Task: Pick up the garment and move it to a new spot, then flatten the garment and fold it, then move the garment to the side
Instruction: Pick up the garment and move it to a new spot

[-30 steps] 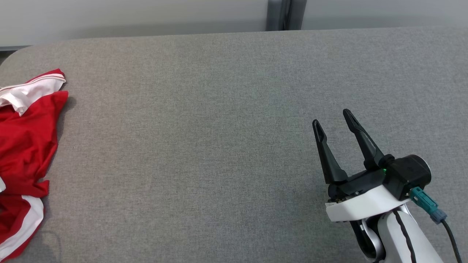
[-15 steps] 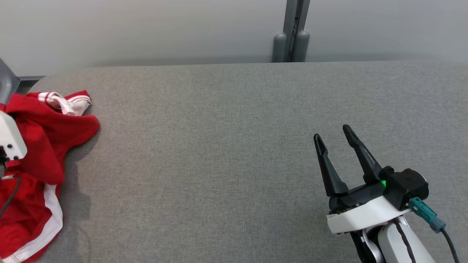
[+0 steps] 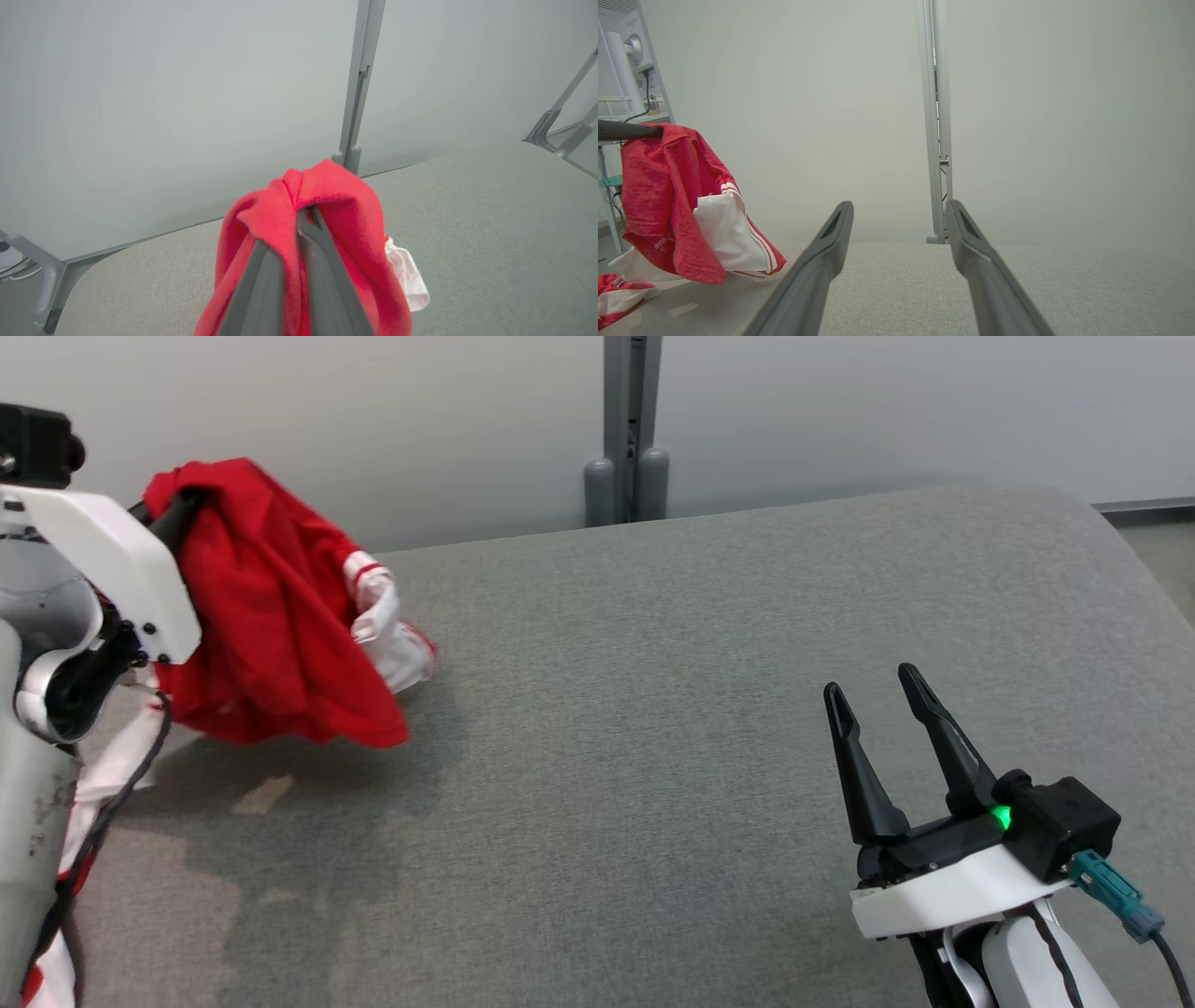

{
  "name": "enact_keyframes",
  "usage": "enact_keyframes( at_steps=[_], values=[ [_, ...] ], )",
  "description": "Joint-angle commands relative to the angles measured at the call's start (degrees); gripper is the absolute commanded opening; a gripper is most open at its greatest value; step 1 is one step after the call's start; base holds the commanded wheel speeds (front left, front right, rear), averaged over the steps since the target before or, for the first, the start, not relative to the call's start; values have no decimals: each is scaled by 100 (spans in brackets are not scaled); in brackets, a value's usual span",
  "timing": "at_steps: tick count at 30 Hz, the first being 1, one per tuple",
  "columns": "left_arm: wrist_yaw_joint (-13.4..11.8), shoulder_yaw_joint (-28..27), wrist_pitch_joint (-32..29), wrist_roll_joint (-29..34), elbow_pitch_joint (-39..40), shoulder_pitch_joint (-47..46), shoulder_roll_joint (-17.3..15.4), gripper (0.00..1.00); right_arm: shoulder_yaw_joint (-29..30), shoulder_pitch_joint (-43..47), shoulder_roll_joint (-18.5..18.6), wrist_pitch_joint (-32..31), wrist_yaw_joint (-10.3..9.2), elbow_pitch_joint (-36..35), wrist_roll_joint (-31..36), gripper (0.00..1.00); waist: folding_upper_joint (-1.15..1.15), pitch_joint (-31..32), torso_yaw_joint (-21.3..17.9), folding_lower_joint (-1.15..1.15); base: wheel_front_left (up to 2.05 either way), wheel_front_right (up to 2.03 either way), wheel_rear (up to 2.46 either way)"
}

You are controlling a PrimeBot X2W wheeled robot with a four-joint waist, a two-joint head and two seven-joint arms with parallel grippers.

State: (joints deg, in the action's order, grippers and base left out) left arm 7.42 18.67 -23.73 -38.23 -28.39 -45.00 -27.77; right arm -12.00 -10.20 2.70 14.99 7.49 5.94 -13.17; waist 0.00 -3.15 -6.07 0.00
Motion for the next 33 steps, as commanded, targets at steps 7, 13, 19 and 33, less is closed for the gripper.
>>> enact_keyframes(
  at_steps=[7,13,19,33],
  values=[
    [-2,233,-102,-367,1316,154,522,0,146,56,33,30,1,-87,-12,100,0,-18,-567,0,0,0,0],
    [-76,383,-231,-645,2125,696,731,0,209,-11,33,30,1,-125,-15,100,0,-152,-767,0,0,0,0],
    [-65,422,8,-752,1911,1686,563,0,261,10,33,30,1,-107,-13,100,0,-286,-761,0,0,0,0],
    [2,483,1842,-428,272,2129,782,100,174,12,35,30,1,8,165,100,0,-239,-381,0,0,0,0]
  ],
)
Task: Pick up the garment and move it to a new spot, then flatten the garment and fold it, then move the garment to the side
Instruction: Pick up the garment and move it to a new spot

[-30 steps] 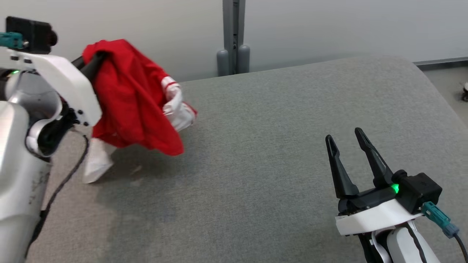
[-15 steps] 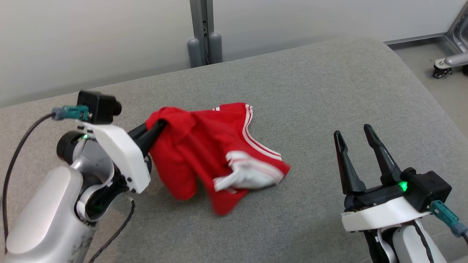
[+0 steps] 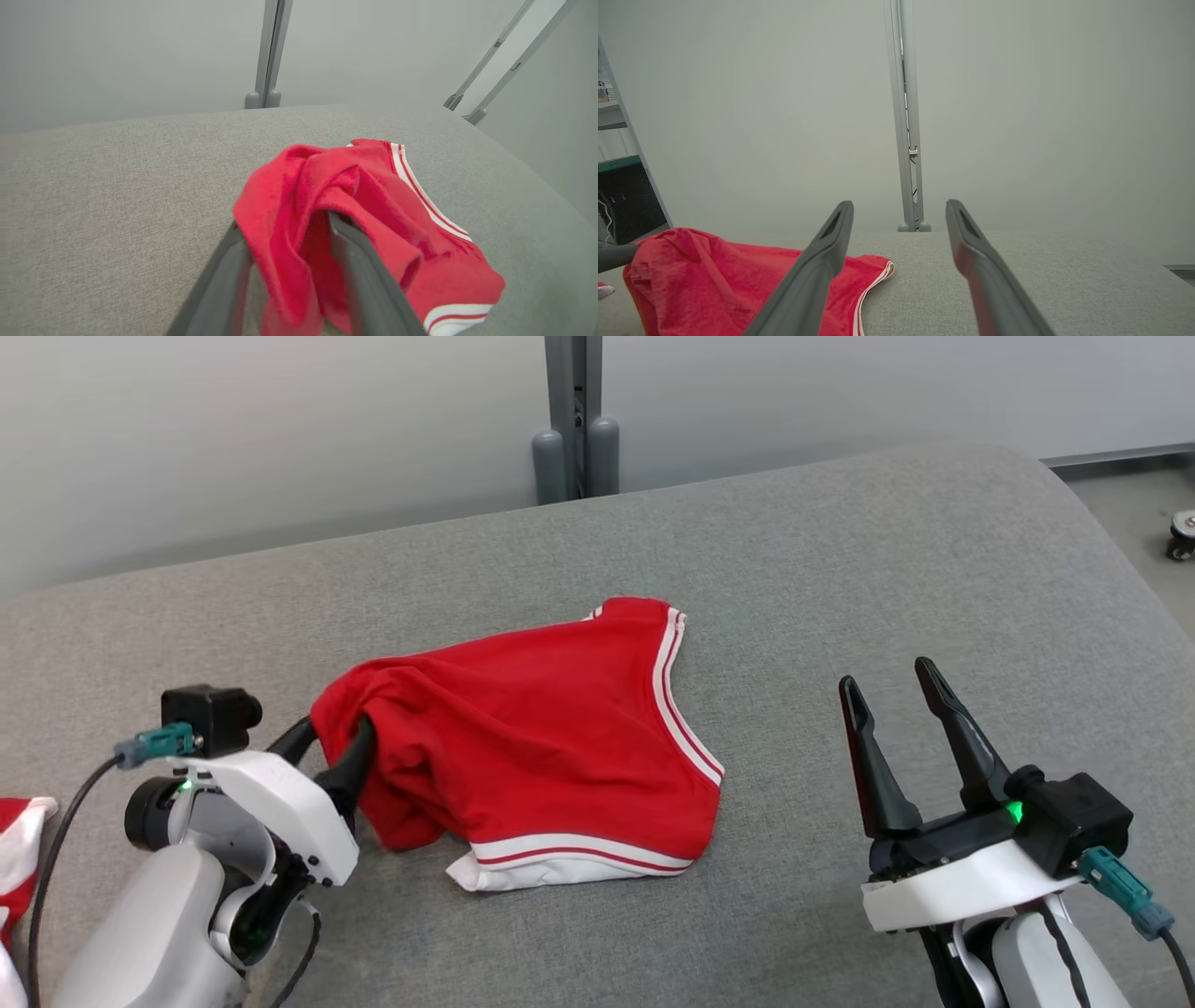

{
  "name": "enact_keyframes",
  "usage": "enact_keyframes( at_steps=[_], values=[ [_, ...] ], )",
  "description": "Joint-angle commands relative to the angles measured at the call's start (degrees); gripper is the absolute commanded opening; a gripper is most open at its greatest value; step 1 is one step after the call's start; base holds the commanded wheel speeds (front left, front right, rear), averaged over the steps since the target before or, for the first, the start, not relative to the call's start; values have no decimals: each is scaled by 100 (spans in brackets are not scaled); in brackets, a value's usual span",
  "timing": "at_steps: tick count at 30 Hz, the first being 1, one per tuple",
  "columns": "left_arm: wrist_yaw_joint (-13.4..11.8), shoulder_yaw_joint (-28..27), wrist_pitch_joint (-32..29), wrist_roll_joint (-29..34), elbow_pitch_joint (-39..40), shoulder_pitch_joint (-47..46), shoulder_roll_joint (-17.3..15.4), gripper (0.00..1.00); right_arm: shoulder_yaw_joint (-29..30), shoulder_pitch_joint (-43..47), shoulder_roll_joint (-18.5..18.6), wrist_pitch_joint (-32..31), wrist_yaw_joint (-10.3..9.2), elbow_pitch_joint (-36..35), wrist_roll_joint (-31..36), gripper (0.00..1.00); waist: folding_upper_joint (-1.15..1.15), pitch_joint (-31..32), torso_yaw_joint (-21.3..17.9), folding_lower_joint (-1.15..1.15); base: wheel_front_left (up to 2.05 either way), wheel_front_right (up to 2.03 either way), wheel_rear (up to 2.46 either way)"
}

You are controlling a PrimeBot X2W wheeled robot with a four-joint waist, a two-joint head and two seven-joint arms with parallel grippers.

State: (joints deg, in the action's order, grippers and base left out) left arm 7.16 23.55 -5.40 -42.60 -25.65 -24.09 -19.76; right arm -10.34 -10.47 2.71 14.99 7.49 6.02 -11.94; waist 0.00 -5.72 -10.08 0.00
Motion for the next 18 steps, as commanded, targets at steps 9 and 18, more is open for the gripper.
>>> enact_keyframes(
  at_steps=[9,18],
  values=[
    [-260,-156,813,333,114,307,-301,100,-9,114,42,30,1,60,101,100,0,158,152,0,0,0,0],
    [-963,-787,1549,345,1202,1005,-605,100,84,256,69,30,1,-1,52,100,0,274,281,0,0,0,0]
  ],
)
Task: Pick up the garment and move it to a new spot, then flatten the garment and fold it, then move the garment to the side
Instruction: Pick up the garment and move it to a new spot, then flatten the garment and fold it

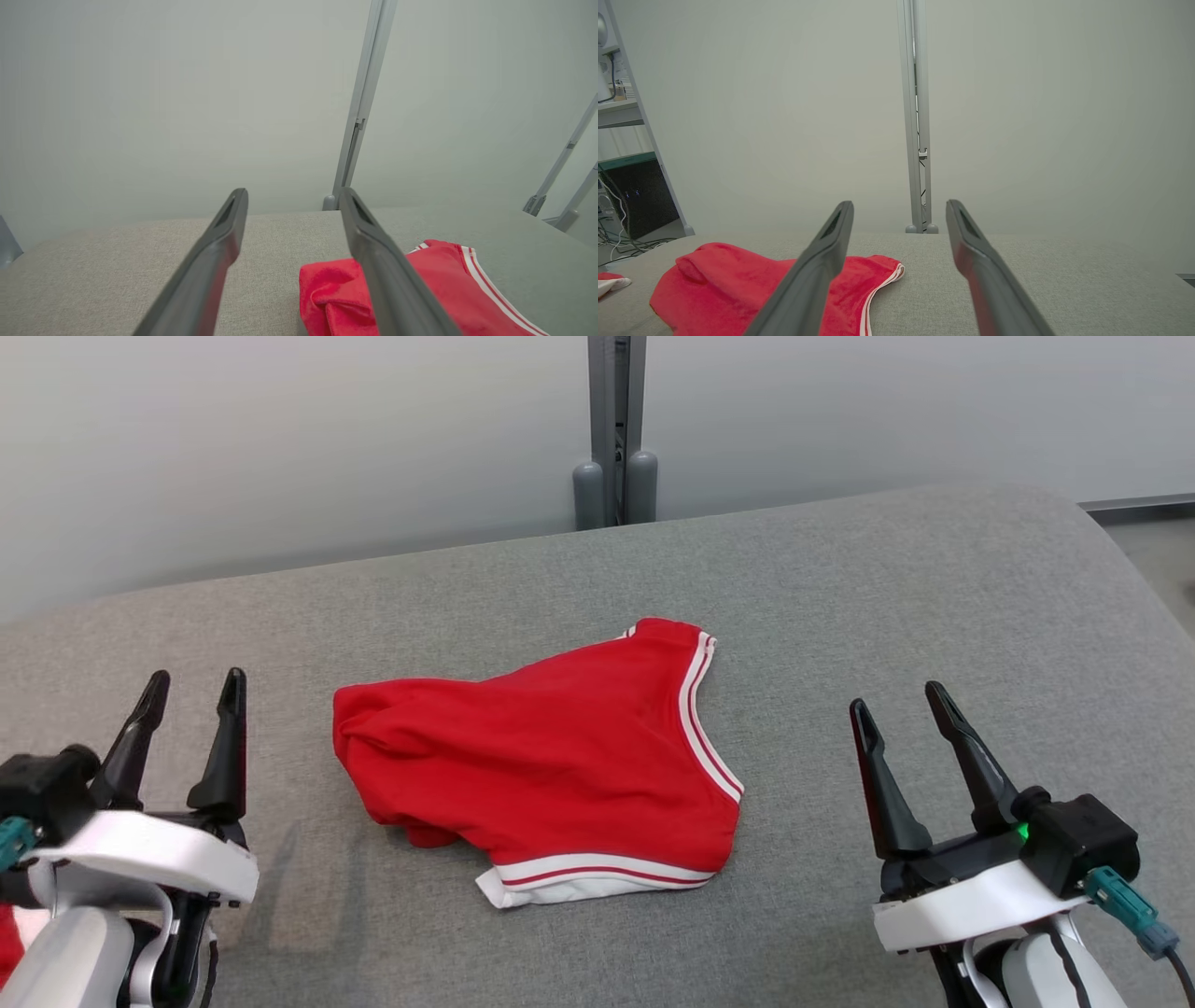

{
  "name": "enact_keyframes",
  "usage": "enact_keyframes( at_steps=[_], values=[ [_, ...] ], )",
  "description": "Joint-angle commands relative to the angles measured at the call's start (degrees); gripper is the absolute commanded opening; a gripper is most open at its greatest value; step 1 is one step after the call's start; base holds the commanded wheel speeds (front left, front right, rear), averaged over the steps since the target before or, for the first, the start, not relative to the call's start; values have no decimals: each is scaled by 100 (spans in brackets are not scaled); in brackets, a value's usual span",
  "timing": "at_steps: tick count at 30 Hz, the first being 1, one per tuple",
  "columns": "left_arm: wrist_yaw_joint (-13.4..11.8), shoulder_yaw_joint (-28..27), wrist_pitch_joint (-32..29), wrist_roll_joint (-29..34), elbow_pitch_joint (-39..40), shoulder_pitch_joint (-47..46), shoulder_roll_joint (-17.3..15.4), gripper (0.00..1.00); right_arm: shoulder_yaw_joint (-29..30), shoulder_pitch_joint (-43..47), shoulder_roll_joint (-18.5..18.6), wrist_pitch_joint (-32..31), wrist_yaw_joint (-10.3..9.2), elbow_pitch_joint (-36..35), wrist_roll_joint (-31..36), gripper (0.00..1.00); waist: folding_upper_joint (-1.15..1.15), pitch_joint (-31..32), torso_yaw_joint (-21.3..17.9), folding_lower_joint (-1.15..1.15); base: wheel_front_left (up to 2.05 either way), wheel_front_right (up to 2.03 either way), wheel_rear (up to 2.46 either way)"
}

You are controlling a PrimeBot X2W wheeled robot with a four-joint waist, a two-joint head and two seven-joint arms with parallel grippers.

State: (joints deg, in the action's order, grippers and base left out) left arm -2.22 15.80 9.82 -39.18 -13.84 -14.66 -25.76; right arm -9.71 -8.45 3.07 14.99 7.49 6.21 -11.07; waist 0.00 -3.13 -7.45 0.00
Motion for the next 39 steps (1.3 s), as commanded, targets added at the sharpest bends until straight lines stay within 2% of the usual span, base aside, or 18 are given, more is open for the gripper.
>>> enact_keyframes(
  at_steps=[1,6,13,16,22,29,39],
  values=[
    [-126,-89,113,11,175,167,1,100,29,64,36,30,1,-31,-42,100,0,26,39,0,0,0,0],
    [-503,-294,428,207,679,698,133,100,34,199,86,30,1,-86,-97,100,0,129,170,0,0,0,0],
    [-685,-915,546,756,1067,1524,808,100,68,395,92,29,1,-71,-192,100,0,259,239,0,0,0,0],
    [-570,-1156,530,1007,1181,1811,1201,100,92,458,79,30,1,-87,-196,100,0,275,251,0,0,0,0],
    [-339,-1341,532,1690,1176,2008,1600,100,142,565,62,30,1,-97,-127,100,0,298,295,0,0,0,0],
    [-123,-1589,533,2097,1090,1946,1842,100,181,522,46,30,1,-77,-32,100,0,319,311,0,0,0,0],
    [97,-1805,533,2320,1014,1907,2034,100,207,502,30,30,1,-82,-10,100,0,319,313,0,0,0,0]
  ],
)
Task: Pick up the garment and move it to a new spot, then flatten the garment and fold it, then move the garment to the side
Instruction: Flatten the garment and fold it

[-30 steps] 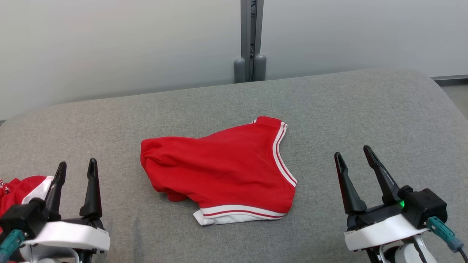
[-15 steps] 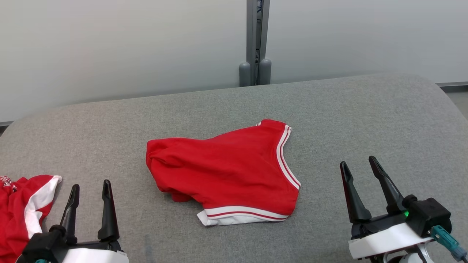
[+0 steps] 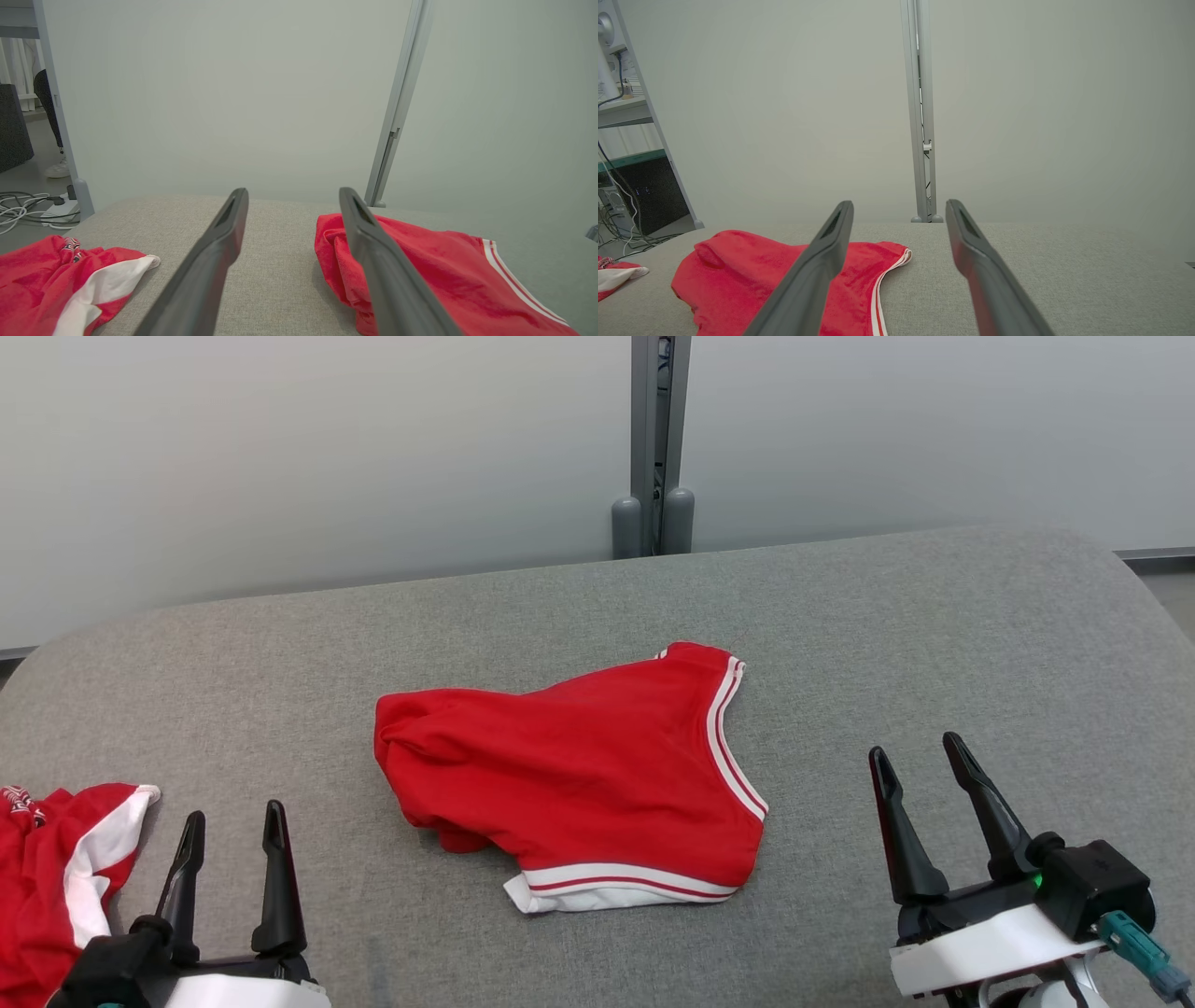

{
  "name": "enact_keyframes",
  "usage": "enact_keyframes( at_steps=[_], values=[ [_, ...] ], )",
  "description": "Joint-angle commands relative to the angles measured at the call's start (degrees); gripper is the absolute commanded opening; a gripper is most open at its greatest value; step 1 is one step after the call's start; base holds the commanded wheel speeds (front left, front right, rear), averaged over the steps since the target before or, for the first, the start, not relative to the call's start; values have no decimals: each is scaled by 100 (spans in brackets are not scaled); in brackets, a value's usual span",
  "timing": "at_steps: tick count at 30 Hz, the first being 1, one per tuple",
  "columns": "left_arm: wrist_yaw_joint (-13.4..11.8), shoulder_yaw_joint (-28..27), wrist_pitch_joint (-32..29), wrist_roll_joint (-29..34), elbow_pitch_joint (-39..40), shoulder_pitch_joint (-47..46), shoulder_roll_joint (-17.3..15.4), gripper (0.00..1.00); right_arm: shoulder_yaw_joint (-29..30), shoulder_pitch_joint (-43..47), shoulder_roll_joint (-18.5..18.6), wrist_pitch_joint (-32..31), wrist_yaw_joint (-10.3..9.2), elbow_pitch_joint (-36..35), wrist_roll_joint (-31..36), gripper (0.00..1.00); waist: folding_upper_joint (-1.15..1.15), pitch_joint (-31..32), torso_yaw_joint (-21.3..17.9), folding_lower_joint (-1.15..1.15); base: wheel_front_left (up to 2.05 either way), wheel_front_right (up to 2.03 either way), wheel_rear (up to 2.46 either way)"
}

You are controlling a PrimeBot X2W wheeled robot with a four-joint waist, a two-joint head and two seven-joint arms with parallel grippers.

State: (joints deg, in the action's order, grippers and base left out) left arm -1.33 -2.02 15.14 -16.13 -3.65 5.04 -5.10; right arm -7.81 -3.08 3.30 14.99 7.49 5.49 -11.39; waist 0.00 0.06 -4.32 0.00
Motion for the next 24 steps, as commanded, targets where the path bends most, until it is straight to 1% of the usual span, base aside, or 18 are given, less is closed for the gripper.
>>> enact_keyframes(
  at_steps=[1,7,9,11,12,14,17,24],
  values=[
    [25,-43,0,31,-11,-63,-17,100,15,-33,6,30,1,-6,20,100,0,0,2,0,0,0,0],
    [126,-130,1,108,-45,-58,73,100,3,-25,-1,29,1,35,7,100,0,-6,8,0,0,0,0],
    [162,-147,1,125,-61,-66,97,100,3,15,-4,30,1,178,-81,100,0,-10,19,0,0,0,0],
    [186,-153,1,138,-78,-77,118,100,-96,79,-11,22,1,577,-241,100,0,-8,39,0,0,0,0],
    [192,-153,1,137,-87,-87,127,100,-135,49,-10,18,1,816,-426,100,0,-9,54,0,0,0,0],
    [228,-151,1,154,-109,-93,133,100,-291,-73,-14,-194,1,1345,-783,100,0,-8,96,0,0,0,0],
    [253,-150,1,153,-151,-108,149,100,-615,-302,-15,-565,1,1973,-1122,100,0,0,195,0,0,0,0],
    [308,-148,1,172,-229,-195,181,100,-1231,-743,30,-817,1,2907,-1528,100,0,5,544,0,0,0,0]
  ],
)
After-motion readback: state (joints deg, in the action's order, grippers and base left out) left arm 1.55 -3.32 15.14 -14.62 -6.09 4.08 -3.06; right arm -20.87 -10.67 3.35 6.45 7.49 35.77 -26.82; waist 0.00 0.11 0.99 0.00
